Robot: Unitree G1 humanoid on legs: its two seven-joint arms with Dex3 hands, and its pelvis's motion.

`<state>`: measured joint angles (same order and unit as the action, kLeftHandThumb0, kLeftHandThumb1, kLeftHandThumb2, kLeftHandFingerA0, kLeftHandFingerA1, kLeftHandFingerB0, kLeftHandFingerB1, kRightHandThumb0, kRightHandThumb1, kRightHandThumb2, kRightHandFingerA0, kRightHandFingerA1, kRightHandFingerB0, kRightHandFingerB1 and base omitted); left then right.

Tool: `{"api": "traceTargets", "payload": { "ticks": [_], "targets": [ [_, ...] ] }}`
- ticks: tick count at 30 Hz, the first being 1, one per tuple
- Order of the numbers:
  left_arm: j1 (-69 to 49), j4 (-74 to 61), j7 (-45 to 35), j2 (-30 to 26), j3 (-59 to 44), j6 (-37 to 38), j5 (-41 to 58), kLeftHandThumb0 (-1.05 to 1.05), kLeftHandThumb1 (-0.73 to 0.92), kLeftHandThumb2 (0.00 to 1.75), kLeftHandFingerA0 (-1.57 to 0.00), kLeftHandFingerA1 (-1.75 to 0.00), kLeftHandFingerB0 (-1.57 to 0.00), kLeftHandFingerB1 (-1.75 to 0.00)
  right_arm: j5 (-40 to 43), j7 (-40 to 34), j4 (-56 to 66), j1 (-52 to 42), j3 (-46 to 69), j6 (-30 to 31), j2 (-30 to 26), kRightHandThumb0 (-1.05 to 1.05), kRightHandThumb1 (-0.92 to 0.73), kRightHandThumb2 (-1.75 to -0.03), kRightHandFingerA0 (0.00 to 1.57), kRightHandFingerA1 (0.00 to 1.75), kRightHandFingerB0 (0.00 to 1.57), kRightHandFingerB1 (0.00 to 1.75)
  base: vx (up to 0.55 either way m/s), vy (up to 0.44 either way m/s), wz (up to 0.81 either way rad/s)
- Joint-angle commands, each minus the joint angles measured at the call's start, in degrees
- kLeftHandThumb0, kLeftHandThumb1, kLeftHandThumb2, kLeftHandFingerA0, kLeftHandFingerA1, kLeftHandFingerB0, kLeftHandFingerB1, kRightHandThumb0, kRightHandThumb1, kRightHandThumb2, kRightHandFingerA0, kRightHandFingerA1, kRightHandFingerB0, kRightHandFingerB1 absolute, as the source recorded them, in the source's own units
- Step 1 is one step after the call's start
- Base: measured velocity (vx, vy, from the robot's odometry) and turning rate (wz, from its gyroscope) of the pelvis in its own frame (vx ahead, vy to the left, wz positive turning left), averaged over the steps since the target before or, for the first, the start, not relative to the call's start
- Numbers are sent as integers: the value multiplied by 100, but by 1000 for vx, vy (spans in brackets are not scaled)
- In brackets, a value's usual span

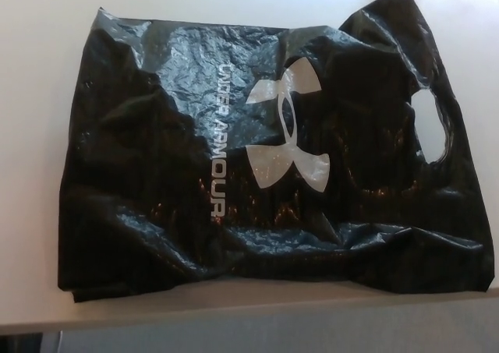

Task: A plastic bag is kept in the middle of the desk and the robot uses both its hands to grab the bag from the left and right and brings its hands close together to compress the bag

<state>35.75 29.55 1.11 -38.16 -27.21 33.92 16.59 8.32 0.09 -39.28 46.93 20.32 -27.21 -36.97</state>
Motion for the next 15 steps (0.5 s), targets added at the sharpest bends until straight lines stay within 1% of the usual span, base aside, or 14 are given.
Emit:
{"api": "traceTargets", "payload": {
  "ticks": [1,2,3,4,5,6,7,8,9,11,12,13,14,15],
  "targets": [
    [349,1574,-62,285,818,-895,-806,-67,92,80,-27,-47,-21,-36,-832,-413,-1336,157,-592,165,136,-65,-91,-67,19,40,21,38,0,0,0],
    [340,1713,-74,421,903,-1026,-765,-65,92,81,-24,-45,-18,-34,-807,-383,-1514,90,-645,97,257,-62,-89,-66,19,40,20,37,0,0,0],
    [355,1816,-76,471,956,-1059,-742,-65,92,81,-24,-45,-18,-34,-792,-380,-1630,76,-686,44,302,-62,-89,-66,19,40,20,37,0,0,0],
    [376,1926,-132,554,971,-1061,-663,-66,92,81,-22,-44,-18,-34,-808,-440,-1735,52,-734,30,364,-66,-89,-66,19,41,20,36,0,0,0],
    [374,2065,-116,681,1037,-1092,-655,-71,92,82,-22,-43,-18,-35,-857,-516,-1860,6,-824,106,454,-76,-89,-67,21,38,21,33,0,0,0],
    [362,2212,-57,819,1127,-1132,-694,-71,92,82,-22,-43,-18,-35,-920,-596,-1990,-44,-932,224,547,-76,-89,-67,21,38,21,33,0,0,0],
    [361,2293,-22,900,1176,-1158,-694,-69,92,82,-23,-42,-17,-34,-1031,-745,-2068,-73,-1038,183,570,-75,-90,-67,25,39,23,34,0,0,0],
    [369,2345,-5,934,1202,-1162,-693,-69,92,82,-23,-42,-17,-34,-1076,-819,-2122,-77,-1095,153,578,-75,-90,-67,25,39,23,34,0,0,0],
    [351,2501,0,1112,1234,-1223,-657,-66,92,84,-22,-41,-18,-33,-1138,-909,-2256,-167,-1200,131,710,-73,-89,-67,25,37,22,33,0,0,0],
    [348,2682,19,1292,1236,-1282,-613,-68,92,81,-23,-41,-18,-33,-1182,-1023,-2372,-248,-1303,180,851,-73,-90,-67,26,36,23,33,0,0,0],
    [319,2793,69,1505,1287,-1286,-641,-67,92,84,-22,-38,-18,-30,-1216,-1093,-2479,-338,-1385,260,1004,-70,-90,-67,25,35,22,32,0,0,0],
    [294,2863,225,1633,1353,-1325,-736,-67,92,82,-27,-40,-20,-33,-1231,-1138,-2547,-409,-1435,301,1115,-71,-90,-67,25,35,22,31,0,0,0],
    [277,2895,395,1685,1407,-1374,-838,-67,92,82,-27,-40,-20,-33,-1230,-1159,-2582,-450,-1457,314,1176,-71,-90,-67,25,35,22,31,0,0,0],
    [246,2893,310,1785,1370,-1367,-750,-69,92,83,-22,-41,-17,-33,-1243,-1198,-2593,-502,-1489,327,1258,-70,-92,-68,24,35,23,32,0,0,0]
  ]
}}
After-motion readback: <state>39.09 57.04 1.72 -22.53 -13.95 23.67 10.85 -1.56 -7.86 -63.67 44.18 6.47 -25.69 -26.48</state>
